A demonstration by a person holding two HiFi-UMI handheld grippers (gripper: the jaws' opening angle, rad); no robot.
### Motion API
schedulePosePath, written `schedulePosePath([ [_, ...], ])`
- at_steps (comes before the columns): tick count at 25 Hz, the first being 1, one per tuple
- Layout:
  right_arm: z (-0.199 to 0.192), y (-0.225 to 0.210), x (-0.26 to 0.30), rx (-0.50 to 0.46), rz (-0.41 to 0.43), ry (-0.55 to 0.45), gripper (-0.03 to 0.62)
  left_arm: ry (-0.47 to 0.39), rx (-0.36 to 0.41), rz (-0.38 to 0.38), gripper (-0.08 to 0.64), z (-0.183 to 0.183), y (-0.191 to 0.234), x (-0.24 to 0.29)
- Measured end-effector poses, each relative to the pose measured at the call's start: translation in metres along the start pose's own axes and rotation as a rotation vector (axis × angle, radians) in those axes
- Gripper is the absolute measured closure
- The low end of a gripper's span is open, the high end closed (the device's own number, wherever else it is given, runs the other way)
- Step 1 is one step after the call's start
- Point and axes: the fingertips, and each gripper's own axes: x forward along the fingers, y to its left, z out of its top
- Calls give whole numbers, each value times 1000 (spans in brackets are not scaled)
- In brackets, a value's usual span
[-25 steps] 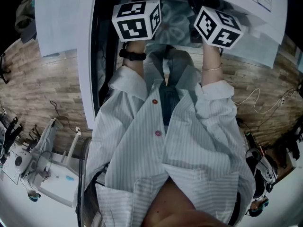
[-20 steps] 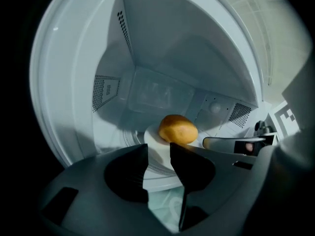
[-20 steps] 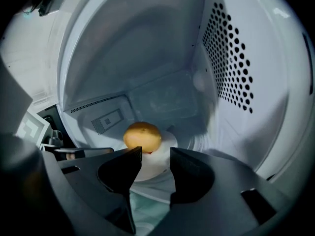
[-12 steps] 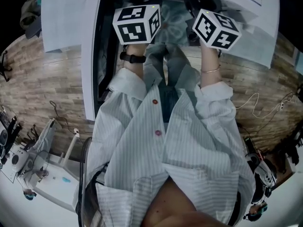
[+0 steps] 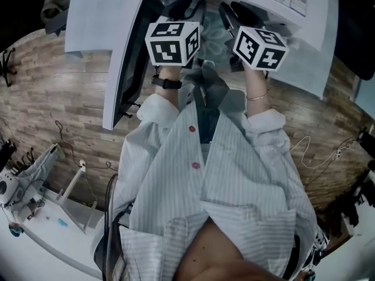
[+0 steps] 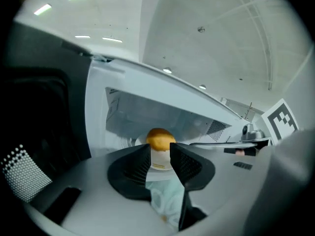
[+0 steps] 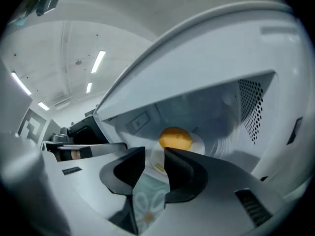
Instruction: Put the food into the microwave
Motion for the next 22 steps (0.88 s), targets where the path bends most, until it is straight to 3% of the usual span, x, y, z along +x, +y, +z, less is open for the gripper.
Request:
schedulePosePath([
  [11,29,49,-17,-38,109,-9,528,6,47,-29,495,25,-15,-29],
  [22,48,65,-46,-82,186,-3,554,16,76,-124,544,39,-48,-41],
])
